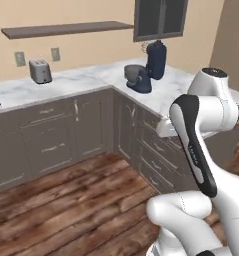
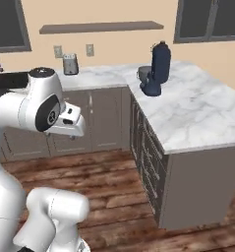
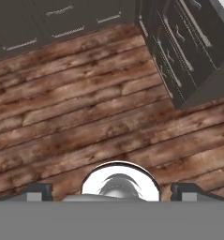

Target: Close the stand mixer head.

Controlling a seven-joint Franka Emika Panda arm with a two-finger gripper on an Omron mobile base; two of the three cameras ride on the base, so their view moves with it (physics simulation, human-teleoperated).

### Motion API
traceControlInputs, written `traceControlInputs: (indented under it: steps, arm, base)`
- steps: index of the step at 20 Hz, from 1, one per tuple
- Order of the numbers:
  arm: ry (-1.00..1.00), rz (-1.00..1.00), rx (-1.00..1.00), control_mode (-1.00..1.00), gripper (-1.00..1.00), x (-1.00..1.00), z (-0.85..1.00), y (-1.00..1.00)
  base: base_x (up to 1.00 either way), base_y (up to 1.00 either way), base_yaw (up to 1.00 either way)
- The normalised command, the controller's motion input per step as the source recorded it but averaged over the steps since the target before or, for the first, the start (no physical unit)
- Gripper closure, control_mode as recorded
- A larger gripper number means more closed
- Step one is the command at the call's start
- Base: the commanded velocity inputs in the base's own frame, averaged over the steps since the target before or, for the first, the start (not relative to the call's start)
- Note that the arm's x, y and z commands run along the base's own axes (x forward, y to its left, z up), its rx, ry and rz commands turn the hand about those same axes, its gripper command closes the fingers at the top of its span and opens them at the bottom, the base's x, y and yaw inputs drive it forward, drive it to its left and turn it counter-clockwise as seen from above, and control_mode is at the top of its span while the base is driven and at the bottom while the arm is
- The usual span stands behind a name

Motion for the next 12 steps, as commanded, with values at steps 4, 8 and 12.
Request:
traceControlInputs:
  steps: [4, 8, 12]
  arm:
    - [0.00, 0.00, 0.00, 1.00, -1.00, 0.00, 0.00, 0.00]
    - [0.00, 0.00, 0.00, 1.00, -1.00, 0.00, 0.00, 0.00]
    - [0.00, 0.00, 0.00, 1.00, -1.00, 0.00, 0.00, 0.00]
  base:
    - [0.17, 0.61, -0.73]
    - [0.31, 0.69, -0.73]
    - [0.12, 0.70, -0.71]
